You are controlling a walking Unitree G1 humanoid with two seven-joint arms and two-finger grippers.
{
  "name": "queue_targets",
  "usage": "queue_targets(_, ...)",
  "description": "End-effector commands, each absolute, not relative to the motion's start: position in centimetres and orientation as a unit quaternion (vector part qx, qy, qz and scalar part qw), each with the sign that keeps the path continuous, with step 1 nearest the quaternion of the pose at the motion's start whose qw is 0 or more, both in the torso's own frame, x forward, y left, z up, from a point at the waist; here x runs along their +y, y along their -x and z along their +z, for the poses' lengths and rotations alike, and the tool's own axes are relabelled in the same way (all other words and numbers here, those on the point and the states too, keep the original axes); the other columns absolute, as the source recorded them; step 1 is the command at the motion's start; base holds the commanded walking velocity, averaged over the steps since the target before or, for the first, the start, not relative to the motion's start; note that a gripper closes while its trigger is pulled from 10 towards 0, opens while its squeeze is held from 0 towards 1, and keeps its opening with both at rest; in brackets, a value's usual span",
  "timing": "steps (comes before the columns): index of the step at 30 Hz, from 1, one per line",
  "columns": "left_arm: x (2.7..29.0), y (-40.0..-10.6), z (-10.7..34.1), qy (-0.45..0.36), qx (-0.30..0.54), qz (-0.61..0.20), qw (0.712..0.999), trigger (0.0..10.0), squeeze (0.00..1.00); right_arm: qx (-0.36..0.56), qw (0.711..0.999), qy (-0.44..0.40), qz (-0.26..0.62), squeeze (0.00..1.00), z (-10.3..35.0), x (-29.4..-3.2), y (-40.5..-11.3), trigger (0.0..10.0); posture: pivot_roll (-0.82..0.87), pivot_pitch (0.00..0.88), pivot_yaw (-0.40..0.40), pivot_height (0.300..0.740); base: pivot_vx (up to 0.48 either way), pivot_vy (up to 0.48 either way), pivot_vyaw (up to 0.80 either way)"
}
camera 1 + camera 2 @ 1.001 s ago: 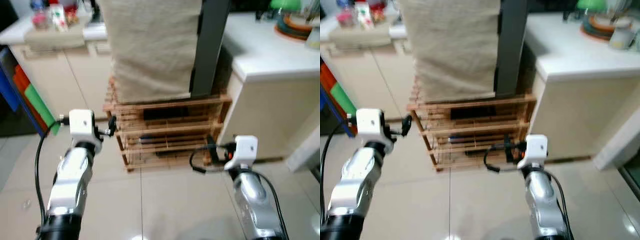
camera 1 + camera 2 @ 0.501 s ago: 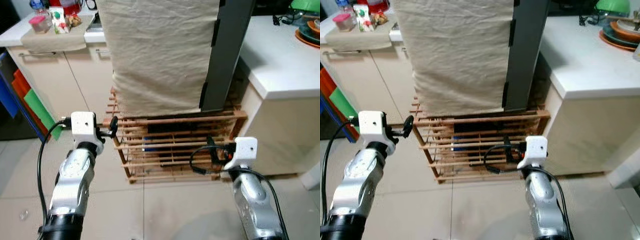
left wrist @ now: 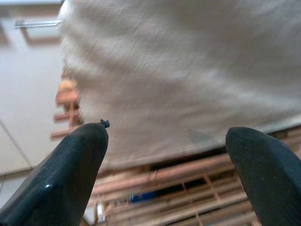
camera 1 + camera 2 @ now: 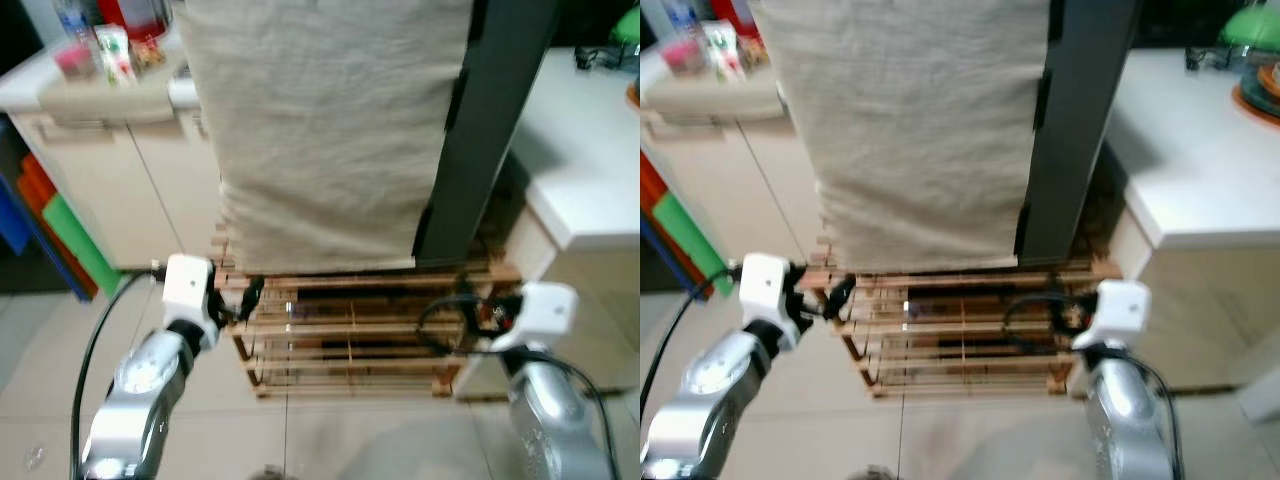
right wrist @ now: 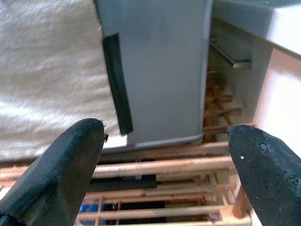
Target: Restocking fridge
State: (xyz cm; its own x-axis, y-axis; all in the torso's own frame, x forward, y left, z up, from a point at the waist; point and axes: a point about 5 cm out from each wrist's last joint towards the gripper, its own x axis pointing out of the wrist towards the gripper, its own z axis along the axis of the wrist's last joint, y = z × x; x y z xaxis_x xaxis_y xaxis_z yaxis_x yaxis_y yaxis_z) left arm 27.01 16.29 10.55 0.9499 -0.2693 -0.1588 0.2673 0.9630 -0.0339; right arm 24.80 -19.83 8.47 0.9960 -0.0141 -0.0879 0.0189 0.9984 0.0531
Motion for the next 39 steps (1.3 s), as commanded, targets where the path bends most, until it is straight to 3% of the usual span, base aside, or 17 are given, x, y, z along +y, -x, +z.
queue_targets(1, 16.7, -27.1, 10.7, 0.004, 0.082, -0.118, 0.99, 10.0, 0.0, 0.056, 0.998, -0.032, -0.02, 0.18, 8.2, -20.3, -24.6, 10.0, -0.02, 0.0, 0.063, 0.74, 0.0, 0.472, 0.0)
queue_targets(10, 17.0, -27.3, 10.4, 0.016, 0.093, -0.097, 0.991, 10.0, 0.0, 0.072, 0.996, -0.04, -0.025, 0.19, 7.6, -20.5, -24.5, 10.0, -0.03, 0.0, 0.068, 0.74, 0.0, 0.472, 0.0)
queue_targets(14, 16.8, -27.3, 10.3, 0.017, 0.094, -0.098, 0.991, 10.0, 0.0, 0.076, 0.996, -0.035, -0.026, 0.19, 7.5, -20.5, -24.5, 10.0, -0.03, 0.0, 0.067, 0.74, 0.0, 0.472, 0.77)
queue_targets(39, 17.7, -28.1, 10.5, -0.016, 0.079, -0.067, 0.994, 10.0, 0.0, 0.069, 0.997, -0.028, -0.016, 0.17, 7.6, -20.2, -24.6, 10.0, -0.04, 0.0, 0.067, 0.74, 0.0, 0.441, 0.0)
